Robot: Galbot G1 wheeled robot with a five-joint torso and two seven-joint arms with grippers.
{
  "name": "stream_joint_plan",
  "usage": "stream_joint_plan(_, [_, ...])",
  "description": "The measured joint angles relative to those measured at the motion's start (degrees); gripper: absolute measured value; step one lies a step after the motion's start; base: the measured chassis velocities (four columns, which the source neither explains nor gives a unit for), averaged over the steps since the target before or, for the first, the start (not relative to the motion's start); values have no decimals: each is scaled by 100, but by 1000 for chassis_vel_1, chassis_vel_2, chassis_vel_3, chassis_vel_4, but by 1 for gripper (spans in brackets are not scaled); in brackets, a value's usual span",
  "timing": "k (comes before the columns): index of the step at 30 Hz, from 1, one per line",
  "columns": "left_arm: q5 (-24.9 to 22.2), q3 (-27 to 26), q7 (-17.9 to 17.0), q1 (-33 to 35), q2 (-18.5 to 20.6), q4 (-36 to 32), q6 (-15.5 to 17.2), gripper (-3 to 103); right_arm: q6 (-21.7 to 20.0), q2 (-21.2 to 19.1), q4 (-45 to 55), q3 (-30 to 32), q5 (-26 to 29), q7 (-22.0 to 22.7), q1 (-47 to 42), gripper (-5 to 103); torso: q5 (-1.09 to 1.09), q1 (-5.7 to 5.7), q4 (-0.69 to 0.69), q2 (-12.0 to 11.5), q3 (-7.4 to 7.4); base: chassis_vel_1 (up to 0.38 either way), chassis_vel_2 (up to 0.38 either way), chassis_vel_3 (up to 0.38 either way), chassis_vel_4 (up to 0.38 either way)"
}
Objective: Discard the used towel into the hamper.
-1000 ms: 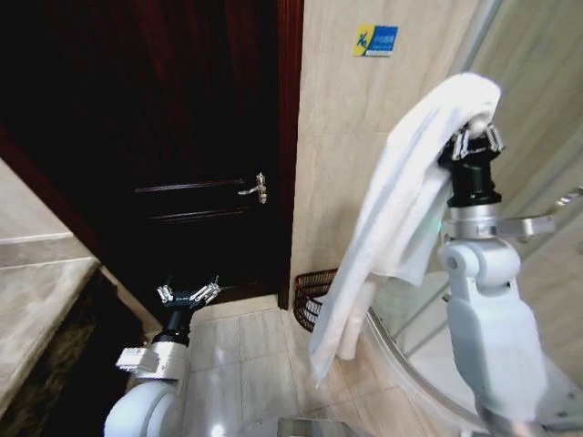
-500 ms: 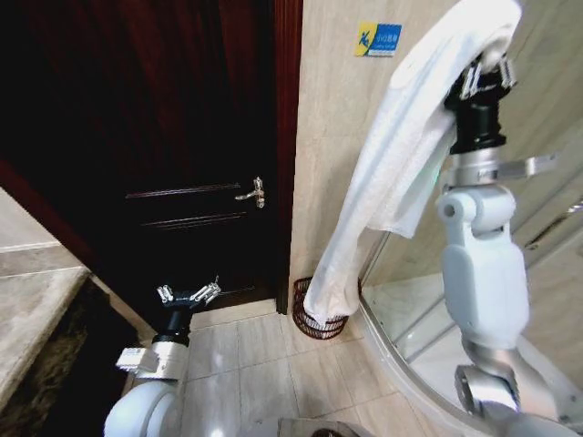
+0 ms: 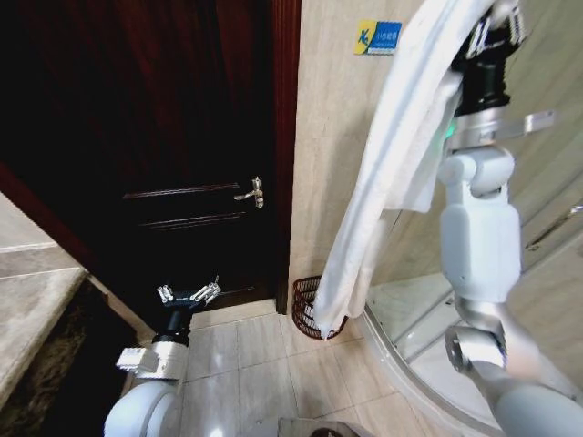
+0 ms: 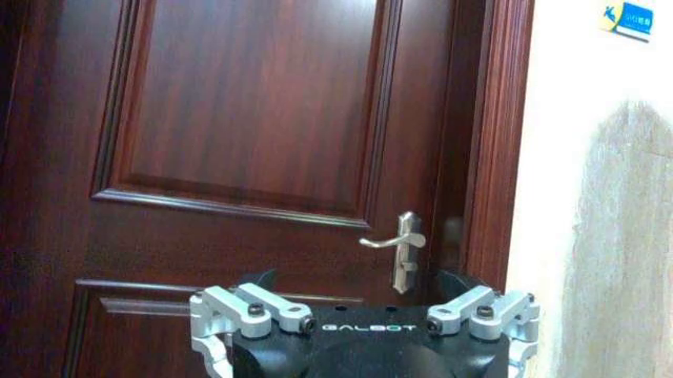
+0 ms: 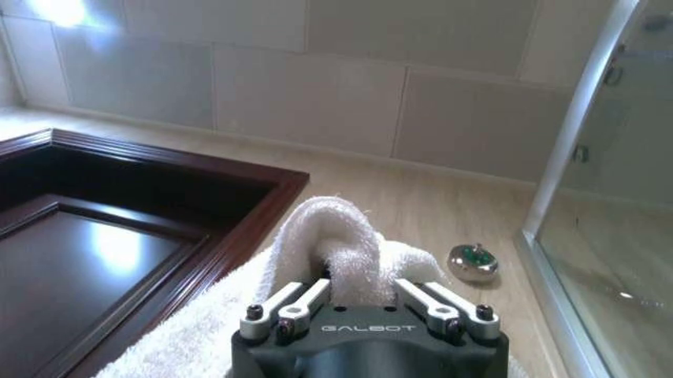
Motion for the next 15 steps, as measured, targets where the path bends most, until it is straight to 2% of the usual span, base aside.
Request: stream_joint_plan(15, [0,0,0,0,0,0,0,100,268,147,-672,-50,-34,-122,380,13,-1,1,1,0,0,0,0,0,0])
